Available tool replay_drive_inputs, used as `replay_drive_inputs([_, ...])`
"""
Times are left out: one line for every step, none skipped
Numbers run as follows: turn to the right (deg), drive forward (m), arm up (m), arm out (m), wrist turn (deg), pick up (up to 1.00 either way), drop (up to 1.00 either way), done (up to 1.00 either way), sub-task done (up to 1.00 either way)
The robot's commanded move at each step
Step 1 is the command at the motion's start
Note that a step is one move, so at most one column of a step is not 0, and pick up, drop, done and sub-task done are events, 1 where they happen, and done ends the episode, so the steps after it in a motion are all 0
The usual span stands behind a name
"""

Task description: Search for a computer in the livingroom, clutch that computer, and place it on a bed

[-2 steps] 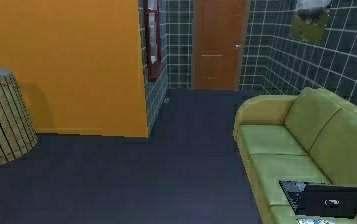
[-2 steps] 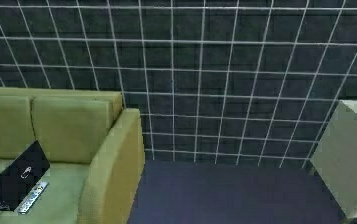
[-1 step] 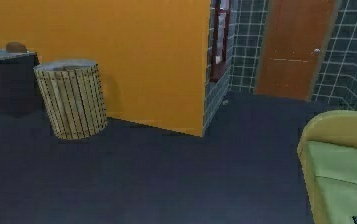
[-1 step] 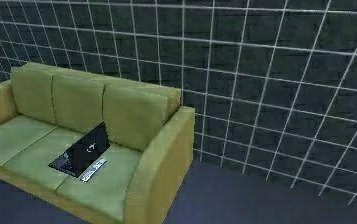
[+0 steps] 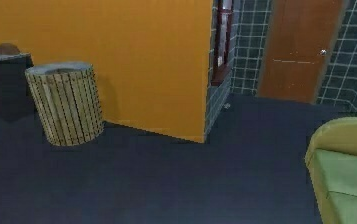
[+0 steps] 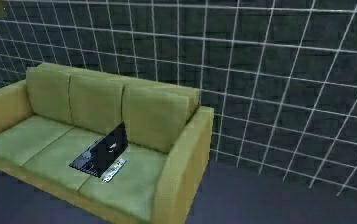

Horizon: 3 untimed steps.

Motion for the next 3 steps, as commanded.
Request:
replay_drive_inputs([21.0,0.0,0.0,0.0,0.0,0.0,0.0,0.0,0.0])
replay_drive_inputs([0.0,0.3,0.0,0.0,0.0,0.0,0.0,0.0,0.0])
replay_drive_inputs([-30.0,0.0,0.0,0.0,0.0,0.0,0.0,0.0,0.0])
